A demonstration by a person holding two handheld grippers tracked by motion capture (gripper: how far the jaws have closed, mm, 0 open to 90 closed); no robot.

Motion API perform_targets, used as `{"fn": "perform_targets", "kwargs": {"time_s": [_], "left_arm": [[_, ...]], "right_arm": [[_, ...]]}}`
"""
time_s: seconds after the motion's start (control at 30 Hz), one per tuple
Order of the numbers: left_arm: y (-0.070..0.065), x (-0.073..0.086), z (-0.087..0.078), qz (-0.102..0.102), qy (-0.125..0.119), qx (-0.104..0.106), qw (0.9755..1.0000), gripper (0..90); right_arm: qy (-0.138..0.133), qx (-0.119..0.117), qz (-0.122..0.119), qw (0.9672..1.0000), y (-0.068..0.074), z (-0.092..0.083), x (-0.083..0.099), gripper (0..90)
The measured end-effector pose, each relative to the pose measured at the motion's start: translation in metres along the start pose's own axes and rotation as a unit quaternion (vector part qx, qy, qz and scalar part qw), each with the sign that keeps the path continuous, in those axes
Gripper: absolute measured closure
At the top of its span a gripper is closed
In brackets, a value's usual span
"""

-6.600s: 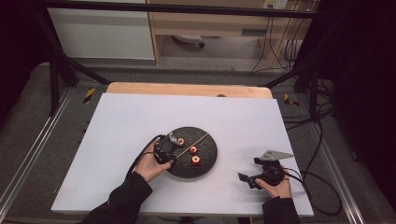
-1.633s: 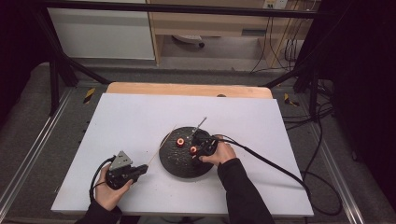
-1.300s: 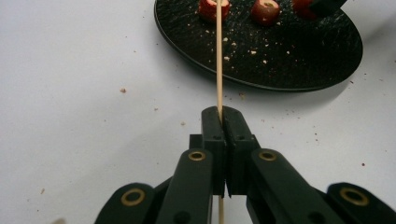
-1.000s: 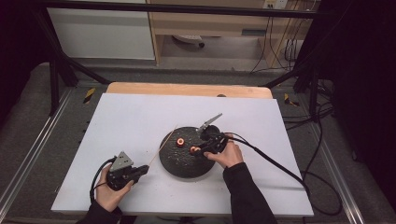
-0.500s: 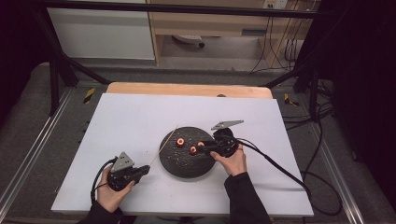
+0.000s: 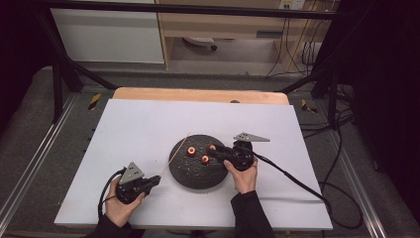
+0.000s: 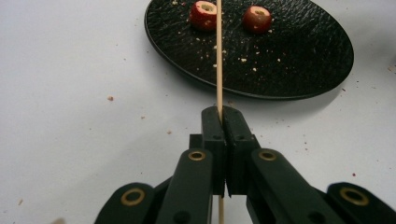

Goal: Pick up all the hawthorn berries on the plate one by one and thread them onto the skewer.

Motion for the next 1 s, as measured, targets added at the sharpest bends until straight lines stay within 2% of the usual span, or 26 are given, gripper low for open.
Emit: {"fn": "perform_targets", "kwargs": {"time_s": [0.07,0.1,0.13,0.27,0.57,0.77,0.8,1.0], "left_arm": [[-0.001,0.0,0.0,0.0,-0.001,0.0,1.0,88.5],[-0.001,0.0,0.0,0.0,-0.001,0.0,1.0,88.5],[-0.002,0.0,0.0,0.001,-0.003,0.001,1.0,88.5],[-0.003,-0.001,0.0,0.001,-0.006,0.0,1.0,88.5],[-0.007,-0.001,0.001,0.002,-0.012,0.0,0.9999,88.5],[-0.009,-0.002,0.001,0.0,-0.017,0.0,0.9998,88.5],[-0.01,-0.002,0.001,0.0,-0.018,-0.001,0.9998,88.5],[-0.013,-0.002,0.003,0.002,-0.02,0.002,0.9998,88.5]], "right_arm": [[-0.018,0.001,0.007,0.9998,0.001,0.0,0.001,60.7],[-0.018,0.001,0.007,0.9998,0.001,0.0,0.001,60.7],[-0.033,0.002,0.012,0.9994,0.002,0.001,0.001,60.7],[-0.064,-0.001,0.023,0.9977,0.003,0.003,0.0,60.8],[-0.107,-0.006,0.045,0.9932,0.004,0.006,-0.003,60.8],[-0.14,-0.007,0.062,0.9881,0.003,0.006,-0.009,60.9],[-0.14,-0.007,0.062,0.9881,0.003,0.006,-0.009,60.9],[-0.173,-0.005,0.074,0.9822,0.002,0.006,-0.014,60.9]]}}
Point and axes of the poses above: each handheld gripper's, and its own axes: z roughly forward along the jaws, x roughly out of its underside, y roughly to its left, the point moved 2 cm from there along z, roughly forward along the jaws, and after that the axes turned 9 degrees about -y, right-handed, at the moved point
